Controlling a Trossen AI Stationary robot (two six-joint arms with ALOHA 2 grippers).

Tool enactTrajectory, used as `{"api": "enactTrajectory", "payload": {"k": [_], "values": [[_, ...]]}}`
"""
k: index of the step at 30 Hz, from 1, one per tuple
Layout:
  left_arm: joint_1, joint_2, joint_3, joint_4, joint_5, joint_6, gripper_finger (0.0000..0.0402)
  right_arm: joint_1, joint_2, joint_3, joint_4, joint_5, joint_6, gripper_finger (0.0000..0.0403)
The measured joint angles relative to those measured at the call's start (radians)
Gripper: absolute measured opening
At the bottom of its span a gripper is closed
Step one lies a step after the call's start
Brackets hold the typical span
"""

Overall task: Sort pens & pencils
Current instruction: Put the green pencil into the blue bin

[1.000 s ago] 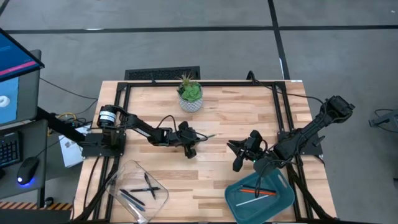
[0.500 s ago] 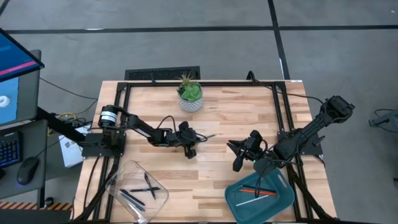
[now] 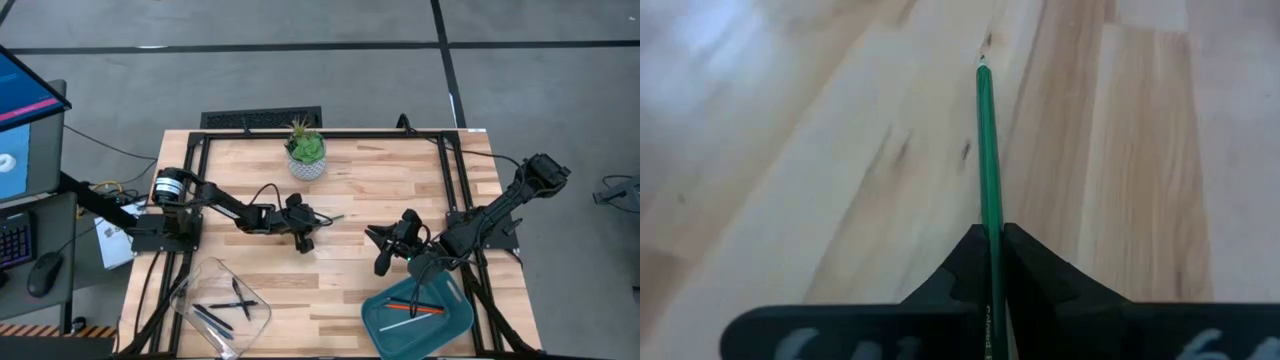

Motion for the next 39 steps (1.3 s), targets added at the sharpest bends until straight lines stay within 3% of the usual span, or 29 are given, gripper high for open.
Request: {"api": "enactTrajectory", "payload": {"k": [18, 32, 39], "values": [[-0.001, -0.165, 0.003, -0.044, 0.025, 0.060, 0.0006, -0.002, 0.000, 0.000, 0.000, 0.000, 0.000, 0.0087], [-0.050, -0.516, 0.005, -0.213, 0.025, 0.162, 0.0006, -0.002, 0.000, 0.000, 0.000, 0.003, -0.001, 0.0087], [-0.124, -0.651, 0.005, -0.222, 0.023, 0.192, 0.0006, -0.026, 0.000, 0.000, 0.000, 0.002, -0.001, 0.0087]]}}
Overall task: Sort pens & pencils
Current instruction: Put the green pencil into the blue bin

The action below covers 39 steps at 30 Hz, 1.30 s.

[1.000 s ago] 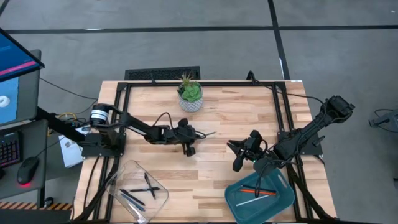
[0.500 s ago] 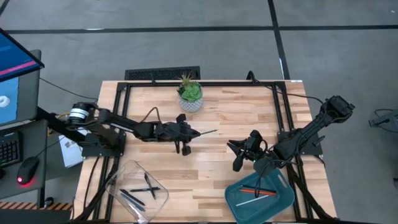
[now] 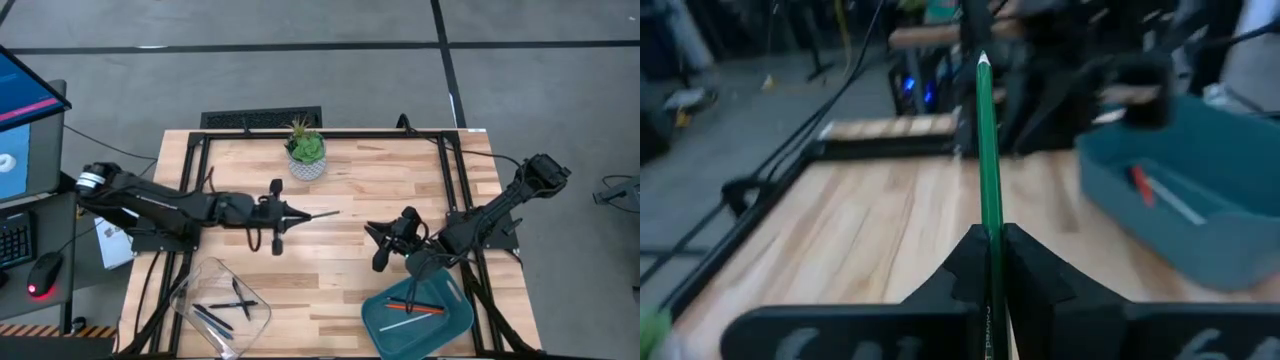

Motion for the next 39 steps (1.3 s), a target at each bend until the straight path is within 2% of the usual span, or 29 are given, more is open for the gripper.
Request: {"api": "enactTrajectory", "payload": {"k": [4, 8, 11, 16, 18, 21, 25, 29, 34, 39], "values": [[-0.050, -0.014, 0.000, 0.038, -0.043, 0.034, 0.0006, -0.025, 0.004, 0.000, 0.003, 0.004, -0.005, 0.0087], [-0.098, 0.000, 0.000, 0.110, -0.178, 0.068, 0.0006, -0.035, 0.052, 0.000, 0.099, 0.102, -0.088, 0.0087], [-0.122, 0.021, 0.000, 0.163, -0.232, 0.097, 0.0006, -0.035, 0.113, 0.000, 0.280, 0.179, -0.210, 0.0087], [-0.133, 0.043, 0.000, 0.204, -0.236, 0.109, 0.0006, -0.035, 0.203, 0.000, 0.656, 0.170, -0.542, 0.0087], [-0.132, 0.047, 0.000, 0.212, -0.243, 0.109, 0.0006, -0.029, 0.231, 0.000, 0.846, 0.120, -0.707, 0.0087], [-0.132, 0.055, 0.000, 0.252, -0.244, 0.110, 0.0006, -0.007, 0.262, 0.000, 1.134, -0.022, -0.953, 0.0087], [-0.135, 0.057, 0.000, 0.271, -0.222, 0.124, 0.0006, 0.007, 0.301, 0.000, 1.366, -0.163, -1.113, 0.0087], [-0.142, 0.057, 0.000, 0.277, -0.207, 0.120, 0.0006, -0.016, 0.315, 0.000, 1.393, -0.193, -1.116, 0.0087], [-0.158, 0.064, 0.000, 0.294, -0.205, 0.137, 0.0006, -0.067, 0.312, 0.000, 1.339, -0.375, -1.015, 0.0087], [-0.162, 0.064, 0.000, 0.299, -0.201, 0.142, 0.0006, -0.092, 0.299, 0.000, 1.333, -0.395, -1.017, 0.0087]]}}
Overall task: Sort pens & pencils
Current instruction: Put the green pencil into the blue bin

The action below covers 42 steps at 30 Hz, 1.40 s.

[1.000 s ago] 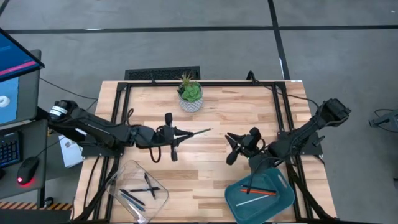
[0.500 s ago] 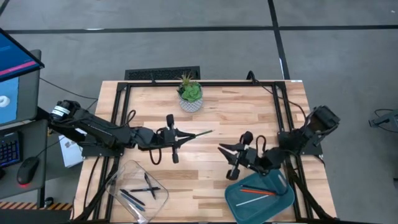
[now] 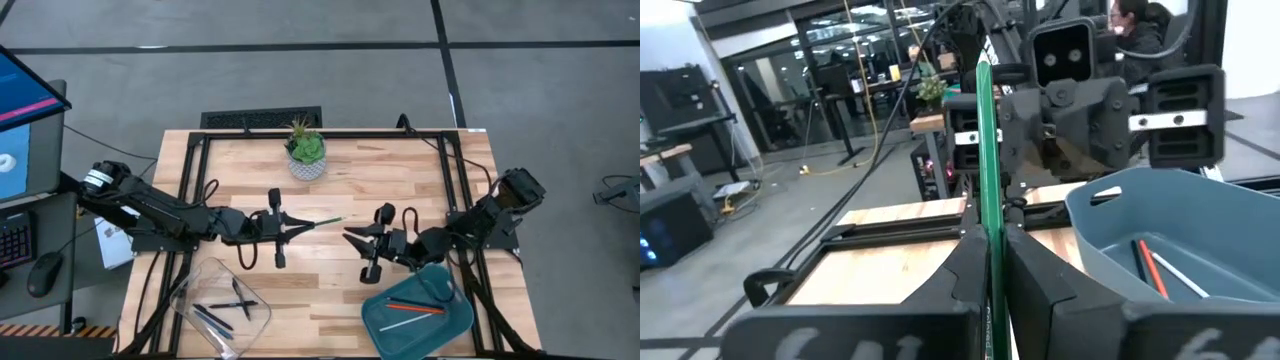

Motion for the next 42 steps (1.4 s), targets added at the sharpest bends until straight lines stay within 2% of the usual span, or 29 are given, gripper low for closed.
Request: {"api": "enactTrajectory", "payload": {"k": [15, 27, 33, 42], "values": [[0.000, 0.000, 0.000, 0.015, 0.038, -0.001, 0.0006, -0.049, -0.011, 0.000, -0.041, -0.018, -0.002, 0.0087], [0.000, 0.000, 0.000, 0.013, 0.045, -0.004, 0.0006, -0.129, -0.011, 0.000, -0.055, -0.179, 0.059, 0.0087], [0.000, 0.000, 0.000, 0.009, 0.045, -0.001, 0.0006, -0.139, -0.011, 0.032, -0.059, -0.189, 0.100, 0.0087], [0.000, 0.000, 0.000, 0.002, 0.045, 0.000, 0.0006, -0.139, -0.011, 0.108, -0.232, -0.189, 0.133, 0.0087]]}}
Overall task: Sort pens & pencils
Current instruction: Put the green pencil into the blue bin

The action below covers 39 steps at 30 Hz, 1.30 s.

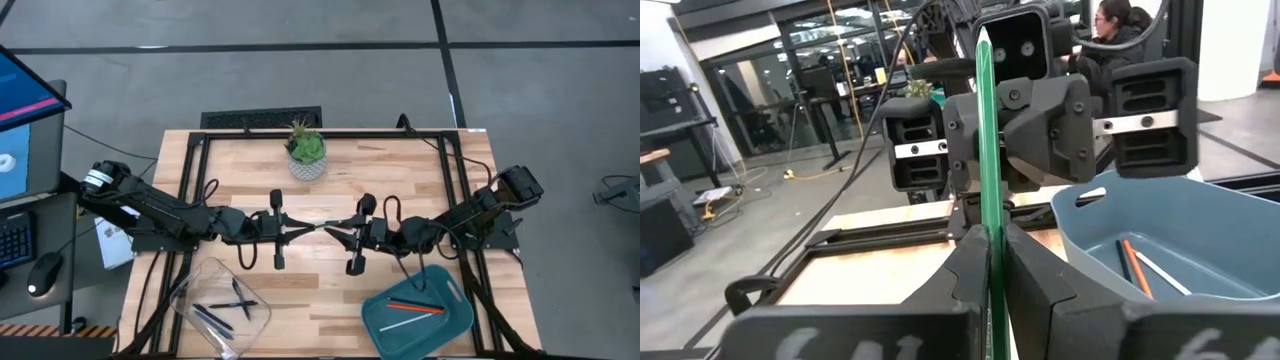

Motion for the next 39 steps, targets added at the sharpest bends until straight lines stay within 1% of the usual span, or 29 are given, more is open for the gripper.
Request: {"api": "enactTrajectory", "payload": {"k": [3, 9, 26, 29, 35, 39], "values": [[0.000, 0.000, 0.000, -0.006, 0.000, 0.000, 0.0006, 0.000, 0.000, 0.026, -0.051, 0.000, 0.003, 0.0087], [0.000, 0.000, 0.000, -0.010, 0.002, 0.000, 0.0006, 0.008, 0.000, 0.053, -0.096, 0.002, -0.005, 0.0087], [0.000, 0.000, 0.000, -0.012, 0.007, -0.005, 0.0006, -0.008, 0.000, 0.055, -0.096, 0.000, -0.024, 0.0086], [0.000, 0.000, 0.000, -0.012, 0.025, -0.006, 0.0006, -0.007, 0.000, 0.055, -0.097, -0.002, -0.031, 0.0077], [0.000, 0.000, 0.000, -0.013, 0.027, -0.005, 0.0006, -0.006, 0.000, 0.055, -0.096, -0.005, -0.031, 0.0037], [0.000, 0.000, 0.000, -0.016, 0.027, -0.005, 0.0006, -0.006, 0.000, 0.055, -0.099, -0.005, -0.031, 0.0035]]}}
